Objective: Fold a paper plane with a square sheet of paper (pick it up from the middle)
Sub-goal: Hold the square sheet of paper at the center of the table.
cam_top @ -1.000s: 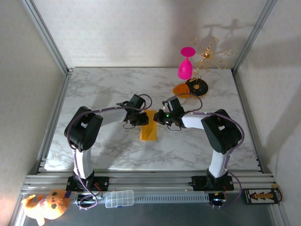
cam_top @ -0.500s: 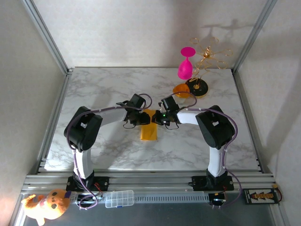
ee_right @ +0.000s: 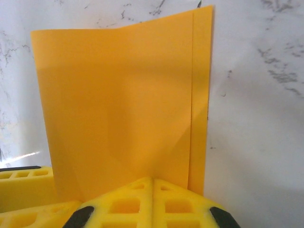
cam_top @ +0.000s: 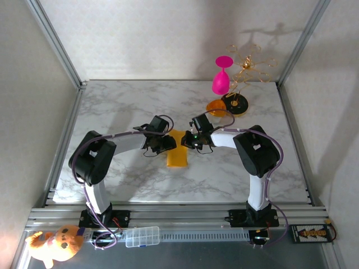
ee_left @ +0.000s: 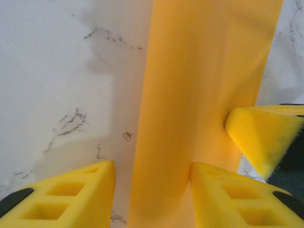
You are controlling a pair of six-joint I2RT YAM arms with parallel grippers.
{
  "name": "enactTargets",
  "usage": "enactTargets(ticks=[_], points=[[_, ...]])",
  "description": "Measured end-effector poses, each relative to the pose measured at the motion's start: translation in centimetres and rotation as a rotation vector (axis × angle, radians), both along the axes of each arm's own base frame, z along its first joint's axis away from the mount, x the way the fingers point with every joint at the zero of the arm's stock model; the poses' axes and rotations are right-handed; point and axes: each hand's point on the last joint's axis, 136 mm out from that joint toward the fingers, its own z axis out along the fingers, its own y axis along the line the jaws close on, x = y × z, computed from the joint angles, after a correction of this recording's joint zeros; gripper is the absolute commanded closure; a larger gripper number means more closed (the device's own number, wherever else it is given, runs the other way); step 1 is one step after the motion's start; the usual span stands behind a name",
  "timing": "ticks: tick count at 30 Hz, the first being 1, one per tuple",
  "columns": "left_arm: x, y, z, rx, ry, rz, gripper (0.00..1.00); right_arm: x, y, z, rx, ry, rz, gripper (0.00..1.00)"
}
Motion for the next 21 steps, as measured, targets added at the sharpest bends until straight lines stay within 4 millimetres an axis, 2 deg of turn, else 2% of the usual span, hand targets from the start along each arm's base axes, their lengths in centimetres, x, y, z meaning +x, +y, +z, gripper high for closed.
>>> enactTargets(ticks=[5,12,17,21], points=[[-0.1,0.2,-0.3,0.019,0.003,-0.003,0.63,0.0,0.0,0.1,0.009,0.012,-0.015,0.86],[-0.1,0.5,-0.8,0.078,-0.005,-0.033,0.64,0.6,-0.3,1.3,0.028,0.007,-0.055,0.82],[-0.1,0.5,-1.0,0.107,-0.013,-0.046,0.64,1.3,-2.1,3.3,0.034,-0.036,-0.115,0.77],[-0.1,0.4,-1.0,0.122,-0.015,-0.047,0.61,1.8,-3.9,4.0,0.016,-0.063,-0.17,0.75]])
